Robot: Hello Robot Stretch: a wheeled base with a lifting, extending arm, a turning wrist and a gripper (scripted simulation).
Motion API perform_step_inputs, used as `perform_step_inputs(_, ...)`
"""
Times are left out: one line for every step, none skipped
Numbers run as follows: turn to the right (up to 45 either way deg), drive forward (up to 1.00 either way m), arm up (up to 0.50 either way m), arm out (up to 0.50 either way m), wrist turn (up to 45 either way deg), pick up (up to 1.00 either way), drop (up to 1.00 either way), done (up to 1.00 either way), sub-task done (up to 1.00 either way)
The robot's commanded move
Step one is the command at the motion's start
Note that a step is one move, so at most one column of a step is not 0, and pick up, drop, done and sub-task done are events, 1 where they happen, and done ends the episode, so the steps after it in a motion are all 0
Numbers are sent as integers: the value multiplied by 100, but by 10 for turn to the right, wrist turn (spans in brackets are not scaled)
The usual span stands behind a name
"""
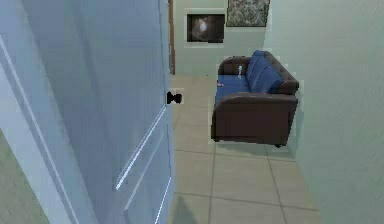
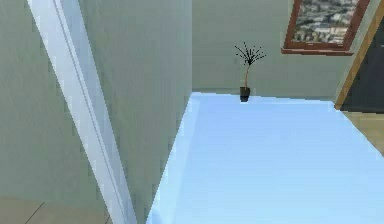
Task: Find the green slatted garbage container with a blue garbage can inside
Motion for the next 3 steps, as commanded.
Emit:
perform_step_inputs(60,0,0,0,0,0,0,0,0)
perform_step_inputs(0,100,0,0,0,0,0,0,0)
perform_step_inputs(0,35,0,0,0,0,0,0,0)
